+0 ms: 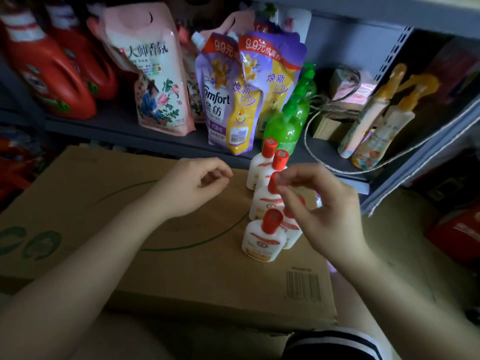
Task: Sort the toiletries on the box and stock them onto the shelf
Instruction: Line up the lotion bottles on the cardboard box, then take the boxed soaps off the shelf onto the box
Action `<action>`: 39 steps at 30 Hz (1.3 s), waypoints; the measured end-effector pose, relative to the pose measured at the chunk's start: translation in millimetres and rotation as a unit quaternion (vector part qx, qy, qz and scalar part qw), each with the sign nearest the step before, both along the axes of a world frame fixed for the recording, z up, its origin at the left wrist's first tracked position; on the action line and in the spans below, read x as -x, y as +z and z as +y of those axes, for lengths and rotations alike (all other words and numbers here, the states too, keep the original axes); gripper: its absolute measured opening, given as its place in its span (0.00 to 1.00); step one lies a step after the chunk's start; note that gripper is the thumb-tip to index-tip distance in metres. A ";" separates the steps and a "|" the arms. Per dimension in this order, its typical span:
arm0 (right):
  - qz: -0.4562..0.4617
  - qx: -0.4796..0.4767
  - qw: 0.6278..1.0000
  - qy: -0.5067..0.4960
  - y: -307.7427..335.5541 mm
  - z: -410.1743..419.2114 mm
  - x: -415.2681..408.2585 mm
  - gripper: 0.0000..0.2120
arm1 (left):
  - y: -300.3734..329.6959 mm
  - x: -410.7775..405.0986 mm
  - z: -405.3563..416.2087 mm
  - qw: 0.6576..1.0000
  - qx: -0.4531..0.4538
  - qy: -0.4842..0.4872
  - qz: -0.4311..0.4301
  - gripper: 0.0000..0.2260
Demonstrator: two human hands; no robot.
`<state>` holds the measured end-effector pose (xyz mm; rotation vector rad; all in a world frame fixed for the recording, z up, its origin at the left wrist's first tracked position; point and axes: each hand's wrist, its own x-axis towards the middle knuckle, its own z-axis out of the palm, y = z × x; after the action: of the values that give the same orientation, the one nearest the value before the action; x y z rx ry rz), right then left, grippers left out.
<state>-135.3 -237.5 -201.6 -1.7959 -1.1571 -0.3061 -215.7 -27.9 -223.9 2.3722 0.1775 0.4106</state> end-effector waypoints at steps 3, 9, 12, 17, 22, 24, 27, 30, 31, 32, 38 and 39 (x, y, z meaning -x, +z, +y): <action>-0.042 -0.028 0.999 -0.009 24.8 12.7 -36.6 0.05 | 26.3 -17.8 4.0 0.998 -0.039 -0.009 -0.058 0.06; -0.058 -0.060 0.996 -0.007 91.8 38.7 -94.1 0.08 | 105.6 -47.7 12.4 0.981 -0.118 0.000 -0.156 0.08; -0.065 -0.061 0.996 0.003 141.0 44.8 -104.8 0.07 | 156.1 -60.5 15.1 0.975 -0.144 0.013 -0.169 0.09; -0.022 0.024 0.999 -0.005 200.9 74.0 -131.1 0.06 | 219.2 -93.9 25.5 0.970 -0.216 0.029 -0.104 0.15; -0.029 0.131 0.988 -0.078 223.1 116.6 -186.7 0.10 | 229.4 -123.7 50.5 0.931 -0.352 0.090 0.001 0.29; -0.018 0.201 0.975 -0.094 226.3 137.0 -212.9 0.15 | 227.1 -132.7 63.3 0.924 -0.375 0.073 0.000 0.29; 0.010 0.277 0.955 -0.100 226.3 164.7 -248.1 0.24 | 230.2 -149.0 79.5 0.920 -0.388 0.048 -0.002 0.22; -0.003 0.352 0.932 -0.088 222.8 189.9 -279.5 0.28 | 237.0 -159.7 89.8 0.932 -0.358 0.029 0.058 0.16; -0.004 0.372 0.924 -0.091 220.6 197.4 -289.2 0.29 | 238.7 -163.5 93.4 0.931 -0.353 0.022 0.090 0.15; -0.003 0.384 0.918 -0.097 218.0 205.0 -299.4 0.29 | 240.6 -166.8 95.5 0.929 -0.354 0.011 0.113 0.15; -0.045 0.383 0.916 -0.115 207.3 233.2 -339.3 0.25 | 223.7 -173.0 103.2 0.947 -0.322 0.007 -0.009 0.12; -0.052 0.384 0.915 -0.116 206.9 233.7 -340.9 0.26 | 219.9 -172.1 105.9 0.944 -0.327 0.001 -0.041 0.12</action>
<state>205.5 -3.8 5.3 -2.6451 -1.2322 -0.0761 -43.5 78.0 -4.0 2.9962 -0.0010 0.6458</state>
